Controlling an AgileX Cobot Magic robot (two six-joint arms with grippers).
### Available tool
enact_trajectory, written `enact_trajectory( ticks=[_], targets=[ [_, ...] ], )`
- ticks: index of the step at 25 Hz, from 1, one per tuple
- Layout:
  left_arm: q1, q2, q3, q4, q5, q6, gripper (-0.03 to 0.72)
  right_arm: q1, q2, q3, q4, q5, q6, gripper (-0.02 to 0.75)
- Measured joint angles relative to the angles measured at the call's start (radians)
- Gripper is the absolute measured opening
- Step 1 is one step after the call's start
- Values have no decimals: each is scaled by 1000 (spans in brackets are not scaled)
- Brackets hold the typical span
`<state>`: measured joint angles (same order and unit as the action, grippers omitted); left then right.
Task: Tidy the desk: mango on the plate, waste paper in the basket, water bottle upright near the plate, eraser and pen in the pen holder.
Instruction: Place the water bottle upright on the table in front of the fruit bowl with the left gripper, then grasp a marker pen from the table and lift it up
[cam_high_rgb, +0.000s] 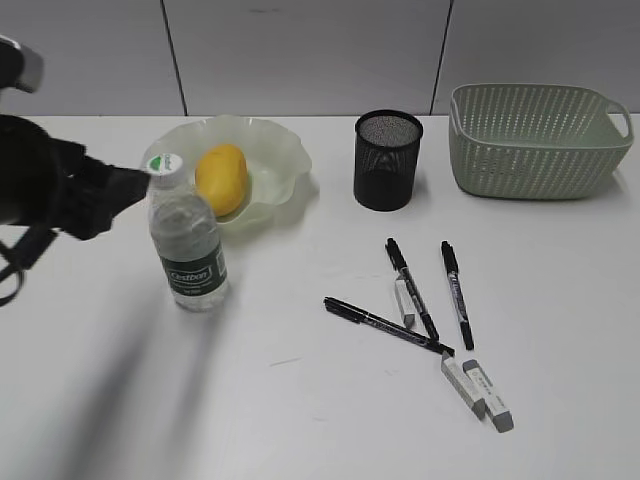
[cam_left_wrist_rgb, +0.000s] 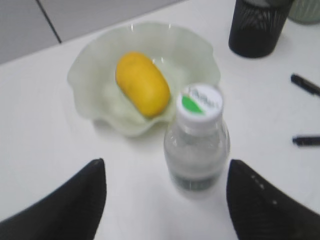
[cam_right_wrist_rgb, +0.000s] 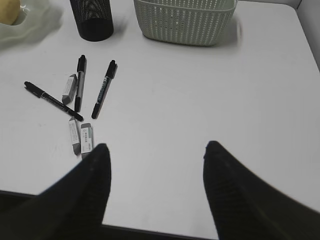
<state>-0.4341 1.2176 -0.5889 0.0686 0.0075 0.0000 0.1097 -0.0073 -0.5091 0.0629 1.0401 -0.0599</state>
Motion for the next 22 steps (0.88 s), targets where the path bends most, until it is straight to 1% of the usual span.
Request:
enact_trajectory(
  ticks=[5,7,9,12,14,17,20,22],
  targets=[
    [0,-345,-18,-11,624,-5,491,0,0,0,0,0,0,465],
    [0,-535,-19,-7,817,-41,467,0,0,0,0,0,0,465],
    [0,-685,-19,-3,971,-80,451,0,0,0,1,0,0,465],
    [0,-911,-19,2,1089,-97,443,0,0,0,3,0,0,465],
    [0,-1046,-19,17,1117,-99,440,0,0,0,10,-1,0,465],
    [0,-1185,-15,27,1137,-102,439,0,0,0,13,-2,-1,465],
    [1,-1224,11,33,1143,-104,437,0,18,-1,22,-4,-5,465],
    [5,-1224,31,33,1092,-104,428,0,62,-6,30,-14,-13,465]
  ],
)
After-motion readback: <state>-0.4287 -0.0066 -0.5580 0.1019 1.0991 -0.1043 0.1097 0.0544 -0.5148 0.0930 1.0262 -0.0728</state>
